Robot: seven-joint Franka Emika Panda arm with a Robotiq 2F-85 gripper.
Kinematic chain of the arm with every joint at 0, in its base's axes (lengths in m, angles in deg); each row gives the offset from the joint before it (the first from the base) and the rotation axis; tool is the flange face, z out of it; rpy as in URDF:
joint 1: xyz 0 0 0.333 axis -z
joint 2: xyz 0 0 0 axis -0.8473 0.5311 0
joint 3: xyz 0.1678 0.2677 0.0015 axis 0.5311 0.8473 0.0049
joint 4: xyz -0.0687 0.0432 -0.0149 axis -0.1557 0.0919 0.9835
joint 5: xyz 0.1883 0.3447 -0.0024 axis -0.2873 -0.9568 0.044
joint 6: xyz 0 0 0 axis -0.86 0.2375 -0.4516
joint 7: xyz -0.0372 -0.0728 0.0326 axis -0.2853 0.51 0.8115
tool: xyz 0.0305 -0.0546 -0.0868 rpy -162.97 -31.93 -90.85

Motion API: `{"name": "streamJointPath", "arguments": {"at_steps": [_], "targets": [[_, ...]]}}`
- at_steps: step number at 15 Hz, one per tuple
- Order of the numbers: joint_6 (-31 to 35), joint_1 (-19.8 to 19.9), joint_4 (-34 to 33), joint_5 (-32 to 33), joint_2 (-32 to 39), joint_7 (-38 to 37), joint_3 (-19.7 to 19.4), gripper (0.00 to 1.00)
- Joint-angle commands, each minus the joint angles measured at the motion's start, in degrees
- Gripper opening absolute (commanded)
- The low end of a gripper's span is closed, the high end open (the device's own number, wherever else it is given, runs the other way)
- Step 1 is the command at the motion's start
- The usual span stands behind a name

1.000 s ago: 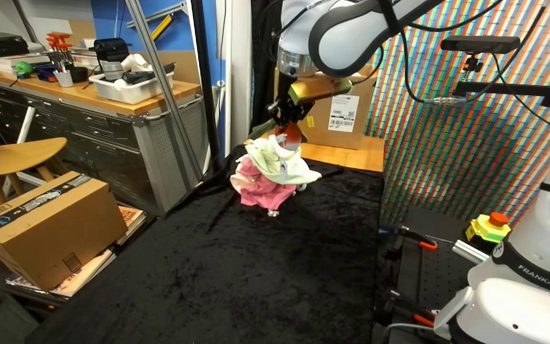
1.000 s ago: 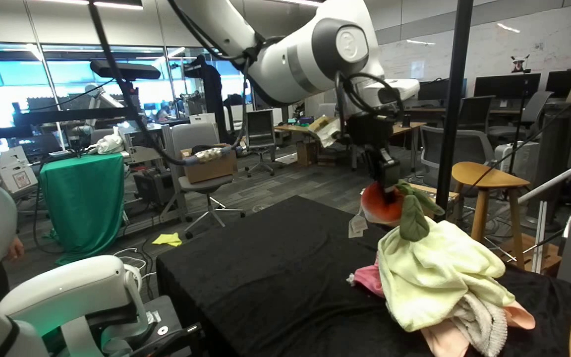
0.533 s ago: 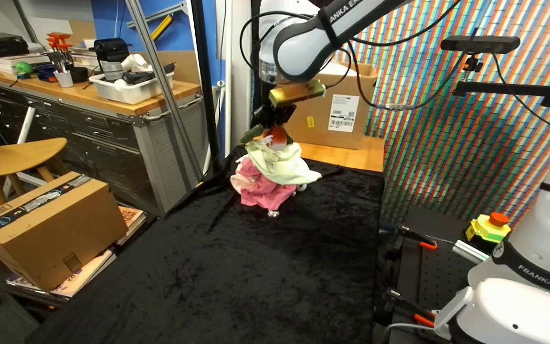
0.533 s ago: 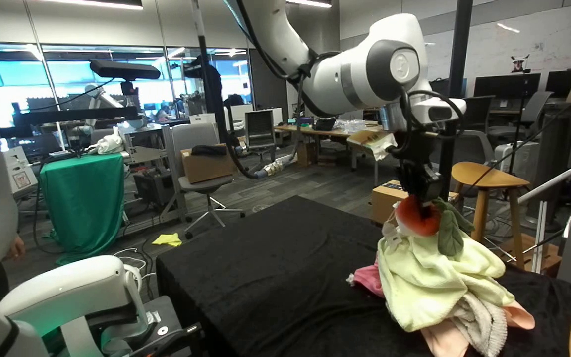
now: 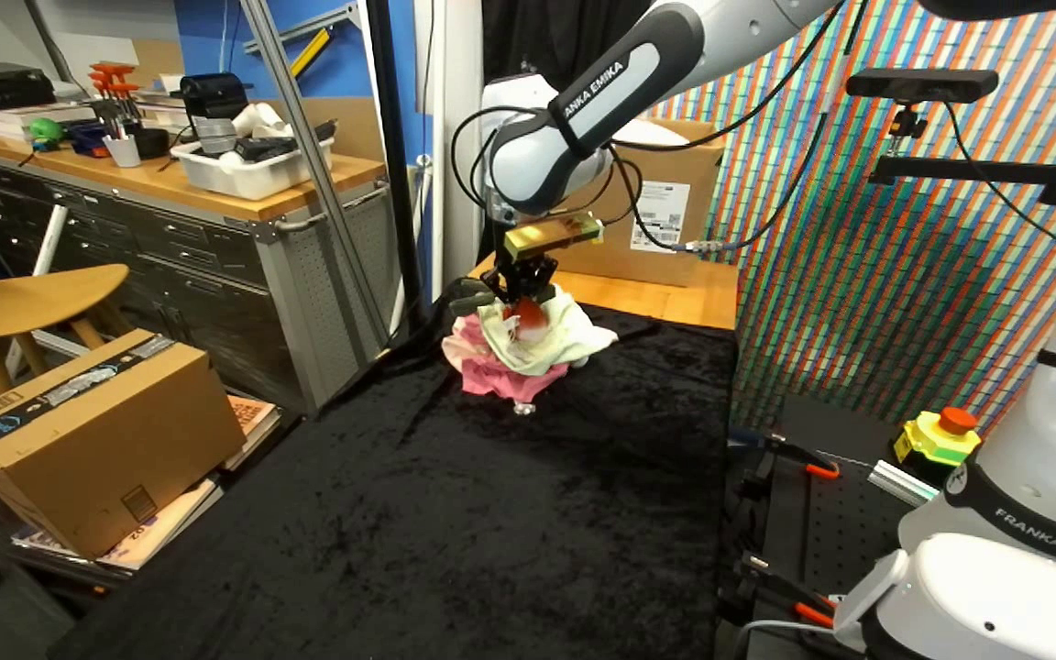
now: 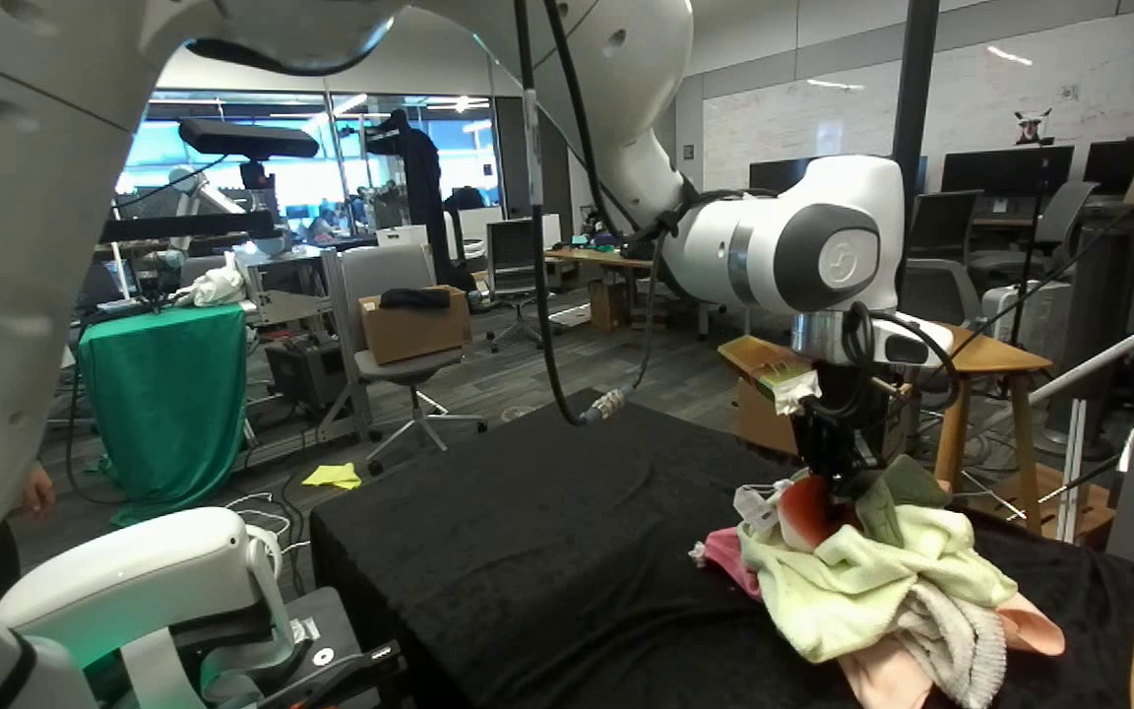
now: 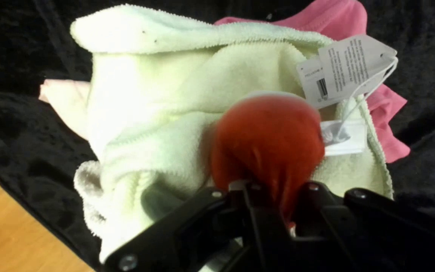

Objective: Pile up all the objects on the table

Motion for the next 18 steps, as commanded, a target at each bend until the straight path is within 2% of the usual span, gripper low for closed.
{"name": "streamJointPath", "arguments": {"at_steps": [1,6,7,8,13,16,18], "targets": [[-1.5,0.1,-2.5,-3.3,3.1,2.1,-0.6,0.10],[-0.8,-0.7,-1.3,-2.7,2.0,1.3,-1.3,0.10],[-0.7,-0.8,-1.0,-2.6,1.7,1.2,-1.4,0.22],[-0.5,-1.1,-0.5,-2.1,0.9,0.8,-1.6,0.40],[0.6,-3.2,2.1,1.2,-3.5,-1.2,-3.6,0.79],[1.1,-4.4,4.3,3.6,-6.6,-2.3,-4.7,0.99],[1.5,-5.1,6.5,5.3,-9.2,-2.8,-4.8,1.00]]}}
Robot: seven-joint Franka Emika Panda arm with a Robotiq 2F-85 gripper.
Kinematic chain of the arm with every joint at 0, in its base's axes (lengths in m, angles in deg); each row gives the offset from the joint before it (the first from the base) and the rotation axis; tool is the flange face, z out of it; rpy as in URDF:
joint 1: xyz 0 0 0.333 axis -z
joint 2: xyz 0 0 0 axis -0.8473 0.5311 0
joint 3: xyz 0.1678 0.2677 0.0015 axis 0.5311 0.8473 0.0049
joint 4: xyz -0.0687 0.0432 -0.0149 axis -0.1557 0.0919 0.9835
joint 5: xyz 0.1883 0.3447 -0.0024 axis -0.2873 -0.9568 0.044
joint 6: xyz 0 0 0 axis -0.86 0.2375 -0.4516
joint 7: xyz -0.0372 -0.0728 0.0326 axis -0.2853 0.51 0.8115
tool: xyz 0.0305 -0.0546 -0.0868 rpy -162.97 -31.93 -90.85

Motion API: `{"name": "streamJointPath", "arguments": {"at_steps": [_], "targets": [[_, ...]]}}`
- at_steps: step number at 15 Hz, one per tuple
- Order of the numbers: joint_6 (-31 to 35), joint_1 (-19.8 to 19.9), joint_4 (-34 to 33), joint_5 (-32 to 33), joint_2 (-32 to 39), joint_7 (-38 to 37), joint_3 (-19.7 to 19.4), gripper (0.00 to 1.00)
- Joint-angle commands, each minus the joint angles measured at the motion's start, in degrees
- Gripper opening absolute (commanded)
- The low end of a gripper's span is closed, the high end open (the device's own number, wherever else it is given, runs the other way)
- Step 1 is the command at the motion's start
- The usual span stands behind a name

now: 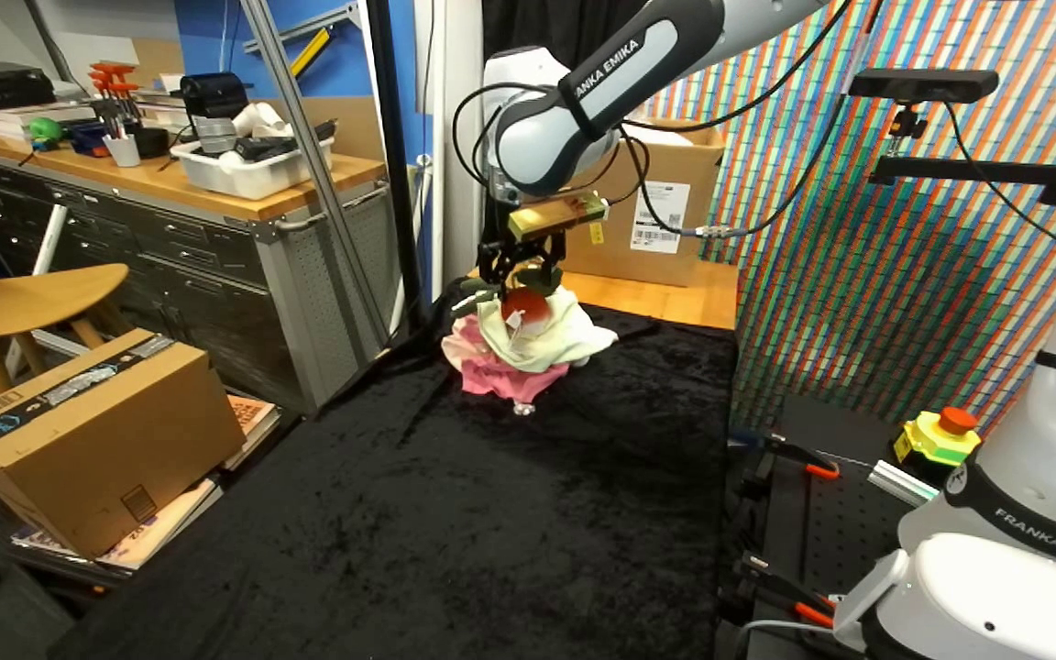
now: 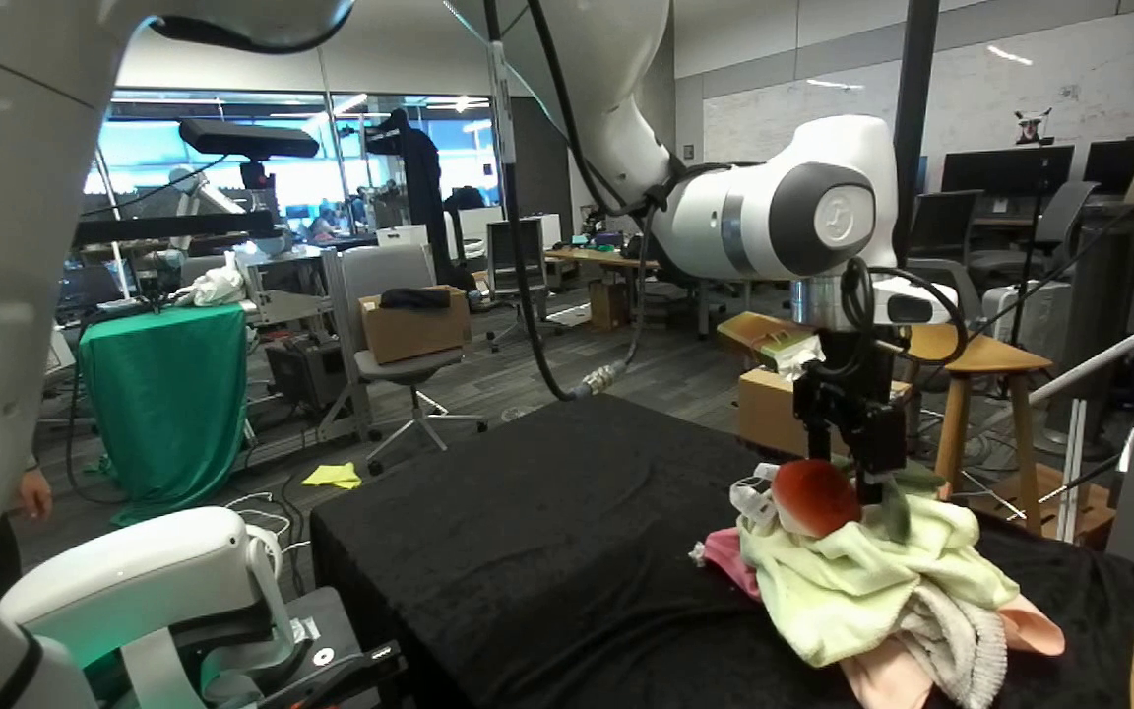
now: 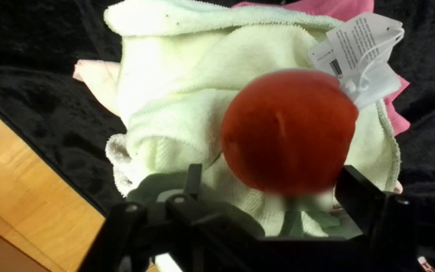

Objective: Pile up all the objects on the table

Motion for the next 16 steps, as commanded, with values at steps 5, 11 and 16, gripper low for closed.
{"name": "streamJointPath", "arguments": {"at_steps": [5,11,16], "targets": [[-0.3,-3.1,11.9,5.6,-13.9,-1.3,0.4,1.00],[-10.2,-4.4,23.2,3.5,-29.4,6.7,7.3,1.00],[-16.6,-5.1,30.2,-0.3,-42.0,12.4,11.8,1.00]]}}
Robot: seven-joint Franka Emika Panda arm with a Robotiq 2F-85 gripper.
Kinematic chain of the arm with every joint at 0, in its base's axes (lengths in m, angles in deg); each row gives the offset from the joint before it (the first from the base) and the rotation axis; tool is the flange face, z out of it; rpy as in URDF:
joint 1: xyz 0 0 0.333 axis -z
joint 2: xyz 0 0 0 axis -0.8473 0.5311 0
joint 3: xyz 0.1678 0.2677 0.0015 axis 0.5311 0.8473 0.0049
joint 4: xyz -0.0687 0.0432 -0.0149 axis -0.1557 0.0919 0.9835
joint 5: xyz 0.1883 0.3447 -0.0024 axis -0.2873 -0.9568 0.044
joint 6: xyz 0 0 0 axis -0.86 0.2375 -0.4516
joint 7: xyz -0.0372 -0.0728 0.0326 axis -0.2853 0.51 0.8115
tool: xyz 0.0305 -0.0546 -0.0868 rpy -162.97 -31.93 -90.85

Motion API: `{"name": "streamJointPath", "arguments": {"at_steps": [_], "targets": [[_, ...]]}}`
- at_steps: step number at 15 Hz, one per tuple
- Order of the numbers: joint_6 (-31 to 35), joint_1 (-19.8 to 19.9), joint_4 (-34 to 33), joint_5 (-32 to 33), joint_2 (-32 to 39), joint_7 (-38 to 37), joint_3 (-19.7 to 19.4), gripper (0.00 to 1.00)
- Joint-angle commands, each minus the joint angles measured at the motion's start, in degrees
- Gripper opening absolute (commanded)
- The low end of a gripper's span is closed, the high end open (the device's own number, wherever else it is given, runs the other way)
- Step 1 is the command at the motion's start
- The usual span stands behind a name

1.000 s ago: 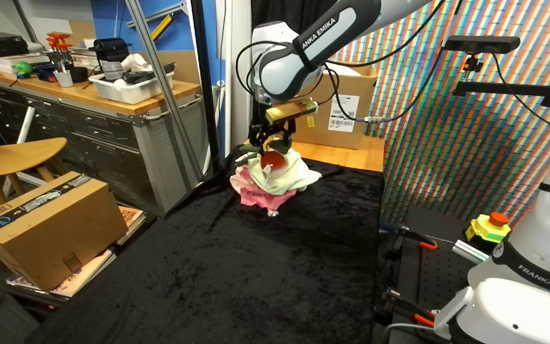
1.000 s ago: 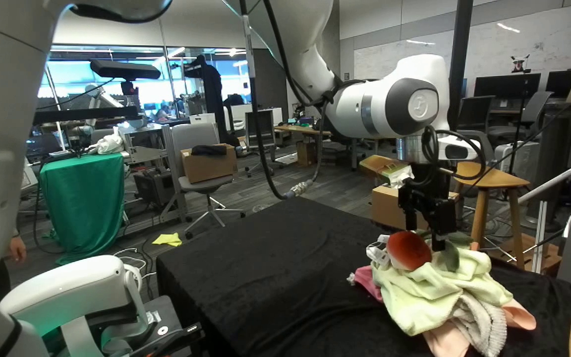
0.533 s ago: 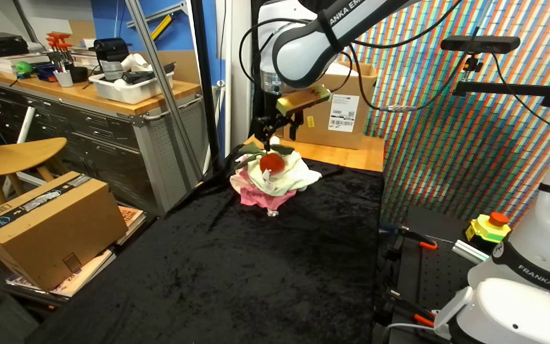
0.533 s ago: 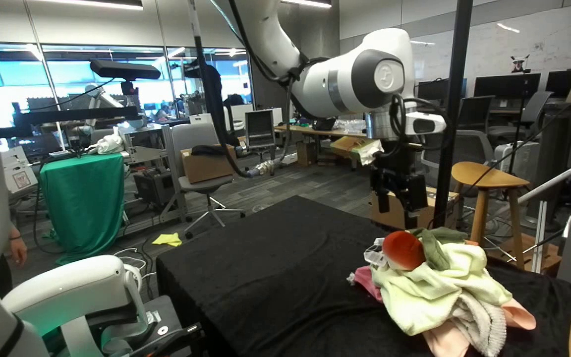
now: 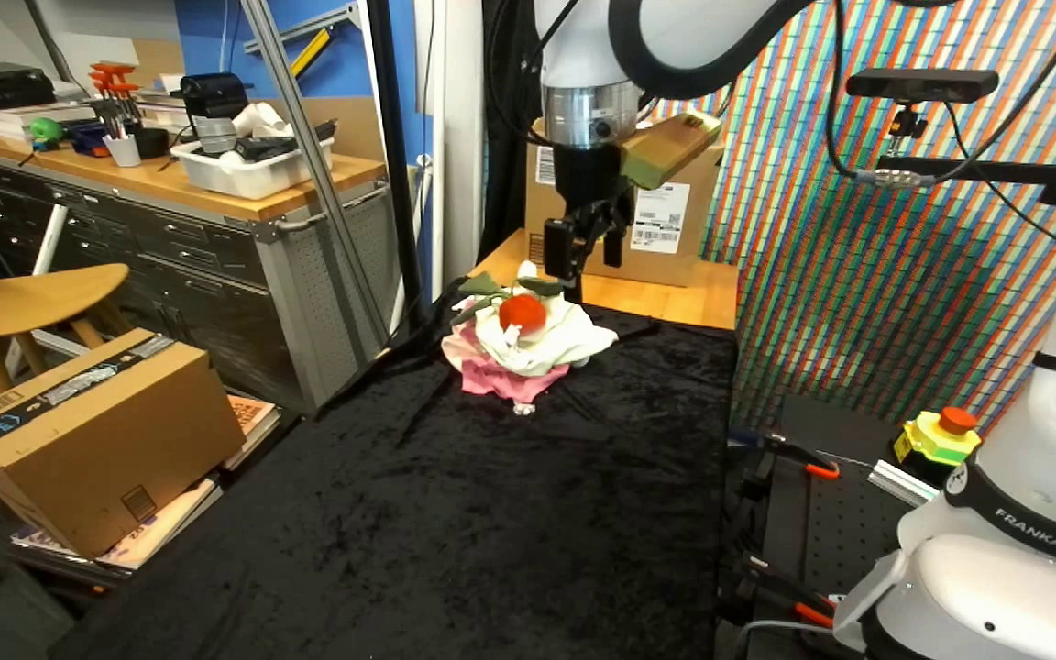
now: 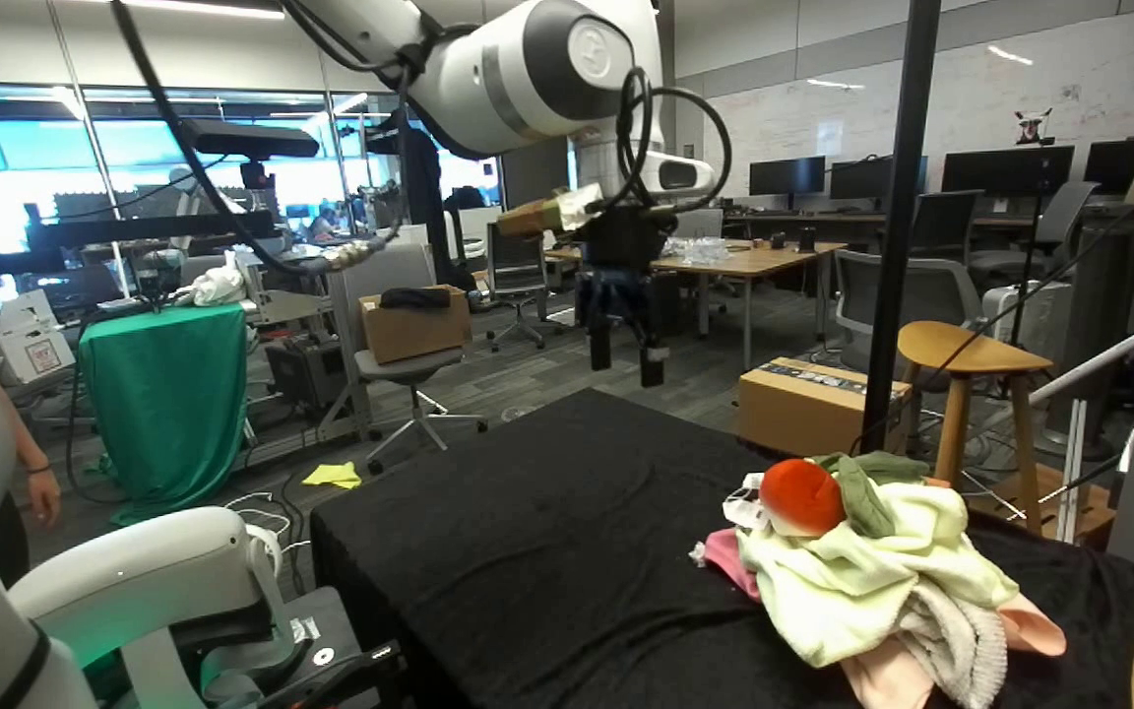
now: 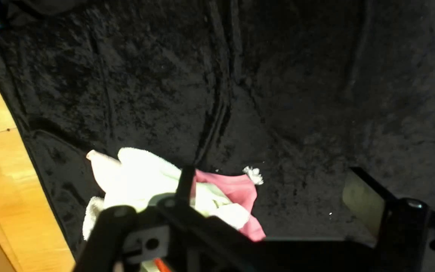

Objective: Pile up all the objects on the table

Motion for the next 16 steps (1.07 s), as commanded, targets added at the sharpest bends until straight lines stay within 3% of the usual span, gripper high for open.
{"name": "streamJointPath", "arguments": {"at_steps": [1,12,13,16], "targets": [[-2.6,-0.4,6.8,-3.3,-10.7,4.9,1.9,1.00],[-1.7,-0.7,21.4,-5.7,-30.6,11.7,2.1,1.00],[-3.7,-0.1,17.9,-5.5,-25.8,9.8,3.2,1.00],[-3.8,-0.1,18.7,-5.5,-26.8,9.9,3.2,1.00]]}}
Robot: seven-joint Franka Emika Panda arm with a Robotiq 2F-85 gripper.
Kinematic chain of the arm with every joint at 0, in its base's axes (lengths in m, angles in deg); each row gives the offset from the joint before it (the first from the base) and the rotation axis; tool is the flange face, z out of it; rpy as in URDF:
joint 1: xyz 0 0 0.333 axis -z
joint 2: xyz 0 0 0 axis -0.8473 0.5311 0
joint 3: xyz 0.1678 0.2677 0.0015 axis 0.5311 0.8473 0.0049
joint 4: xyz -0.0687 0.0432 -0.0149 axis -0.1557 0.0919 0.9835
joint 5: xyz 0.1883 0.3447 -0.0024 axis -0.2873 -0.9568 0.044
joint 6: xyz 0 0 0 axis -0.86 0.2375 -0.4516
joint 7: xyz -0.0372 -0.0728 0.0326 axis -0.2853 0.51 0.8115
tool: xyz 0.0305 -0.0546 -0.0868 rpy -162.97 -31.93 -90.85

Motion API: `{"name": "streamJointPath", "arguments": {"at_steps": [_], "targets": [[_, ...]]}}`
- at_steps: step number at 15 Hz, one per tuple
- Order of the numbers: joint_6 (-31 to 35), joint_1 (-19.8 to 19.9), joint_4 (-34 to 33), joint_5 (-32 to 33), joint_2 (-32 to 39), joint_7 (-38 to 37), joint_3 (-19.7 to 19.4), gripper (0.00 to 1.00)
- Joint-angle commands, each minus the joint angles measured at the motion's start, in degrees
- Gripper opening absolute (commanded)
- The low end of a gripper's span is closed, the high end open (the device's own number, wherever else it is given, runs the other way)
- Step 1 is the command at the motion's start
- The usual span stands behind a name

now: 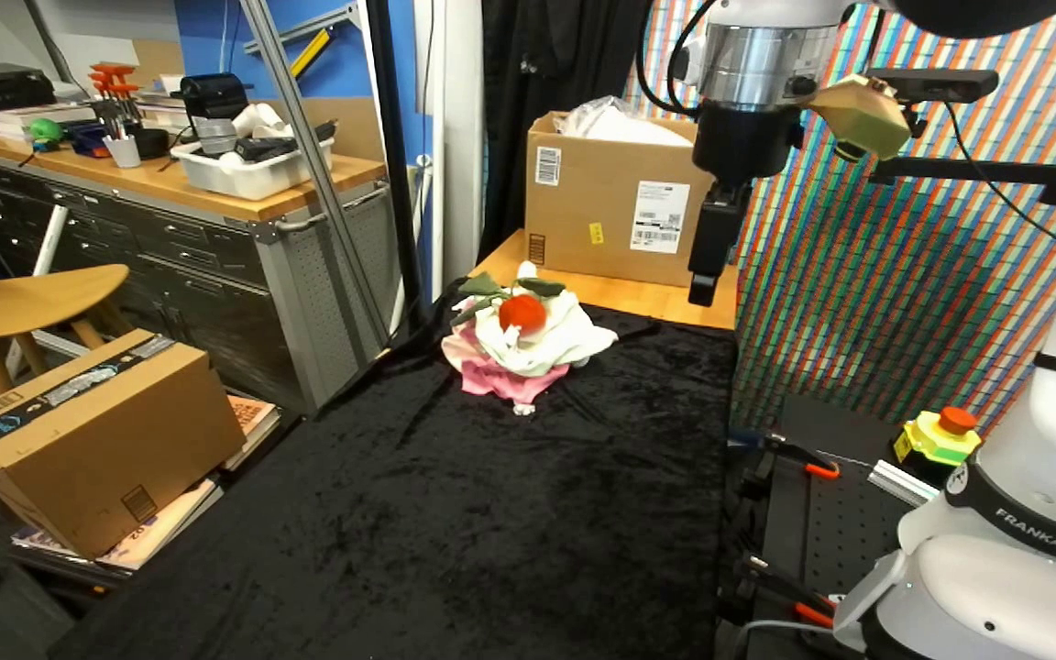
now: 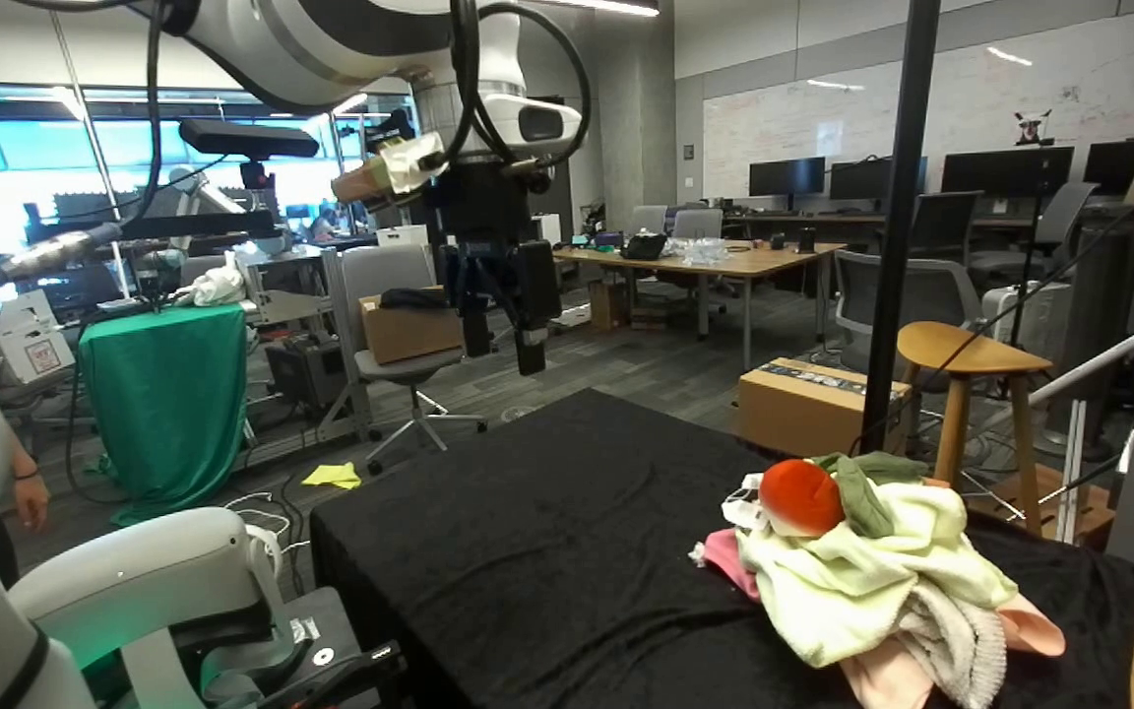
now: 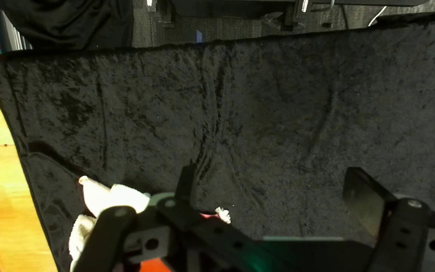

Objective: Pile up all the objects on the table

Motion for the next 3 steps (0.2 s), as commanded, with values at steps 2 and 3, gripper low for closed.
{"name": "streamJointPath", "arguments": {"at_steps": [2,3], "targets": [[-0.1,0.7,-0.2,-0.4,0.7,0.3,0.7,1.00],[-0.1,0.7,-0.2,-0.4,0.9,0.3,0.7,1.00]]}}
